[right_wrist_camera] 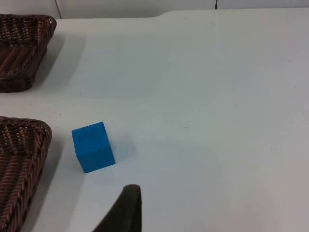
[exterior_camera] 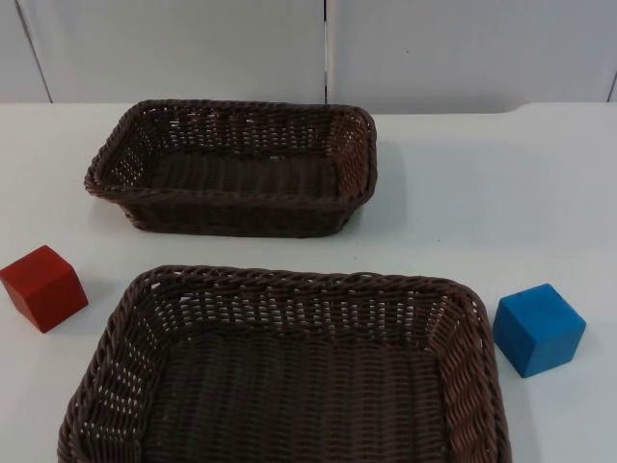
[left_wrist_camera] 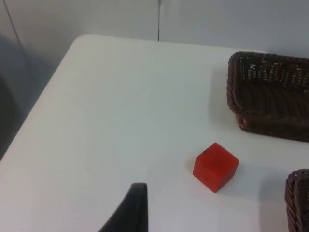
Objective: Pick up one cube with the left hand and place it into the upper basket. Pick up one cube with the right hand and place it into the lower basket.
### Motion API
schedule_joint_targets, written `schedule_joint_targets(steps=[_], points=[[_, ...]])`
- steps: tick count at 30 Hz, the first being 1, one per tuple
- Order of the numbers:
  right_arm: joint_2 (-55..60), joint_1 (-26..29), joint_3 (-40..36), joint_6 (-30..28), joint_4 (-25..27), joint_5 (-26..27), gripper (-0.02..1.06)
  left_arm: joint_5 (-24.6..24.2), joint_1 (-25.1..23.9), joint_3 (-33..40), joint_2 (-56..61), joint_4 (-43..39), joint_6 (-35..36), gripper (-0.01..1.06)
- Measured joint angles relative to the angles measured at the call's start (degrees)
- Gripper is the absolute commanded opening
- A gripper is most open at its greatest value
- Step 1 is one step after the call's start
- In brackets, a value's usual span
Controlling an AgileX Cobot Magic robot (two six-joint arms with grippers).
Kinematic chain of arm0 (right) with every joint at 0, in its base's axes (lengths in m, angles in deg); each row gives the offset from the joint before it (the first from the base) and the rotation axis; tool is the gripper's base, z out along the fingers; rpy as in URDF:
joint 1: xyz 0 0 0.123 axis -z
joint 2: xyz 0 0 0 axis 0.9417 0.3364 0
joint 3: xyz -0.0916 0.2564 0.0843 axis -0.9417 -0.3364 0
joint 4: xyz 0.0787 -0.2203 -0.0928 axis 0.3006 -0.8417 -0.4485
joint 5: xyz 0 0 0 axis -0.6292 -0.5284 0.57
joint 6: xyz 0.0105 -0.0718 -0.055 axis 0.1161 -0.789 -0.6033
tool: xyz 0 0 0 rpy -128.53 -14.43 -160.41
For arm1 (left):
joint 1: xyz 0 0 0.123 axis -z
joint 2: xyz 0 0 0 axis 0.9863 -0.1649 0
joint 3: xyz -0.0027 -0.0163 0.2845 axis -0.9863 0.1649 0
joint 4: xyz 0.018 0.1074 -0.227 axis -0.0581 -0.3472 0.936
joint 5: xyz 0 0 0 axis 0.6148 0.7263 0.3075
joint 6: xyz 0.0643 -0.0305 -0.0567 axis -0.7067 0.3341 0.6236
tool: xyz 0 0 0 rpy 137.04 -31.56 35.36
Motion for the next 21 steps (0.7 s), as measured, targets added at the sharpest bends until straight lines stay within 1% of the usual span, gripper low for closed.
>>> schedule_joint_targets(steps=[4,7,13,21], points=[[0.0,0.0,0.0,0.0,0.0,0.0,1.04,0.77,0.0,0.0,-3.15,0.03,-0.89,1.05],[0.0,0.0,0.0,0.0,0.0,0.0,1.04,2.83,0.0,0.0,-6.14,0.71,-2.08,1.05],[0.0,0.0,0.0,0.0,0.0,0.0,1.04,5.22,0.0,0.0,-10.3,1.78,-3.27,1.05],[0.0,0.0,0.0,0.0,0.0,0.0,1.04,9.4,0.0,0.0,-17.64,7.05,-7.64,1.05]])
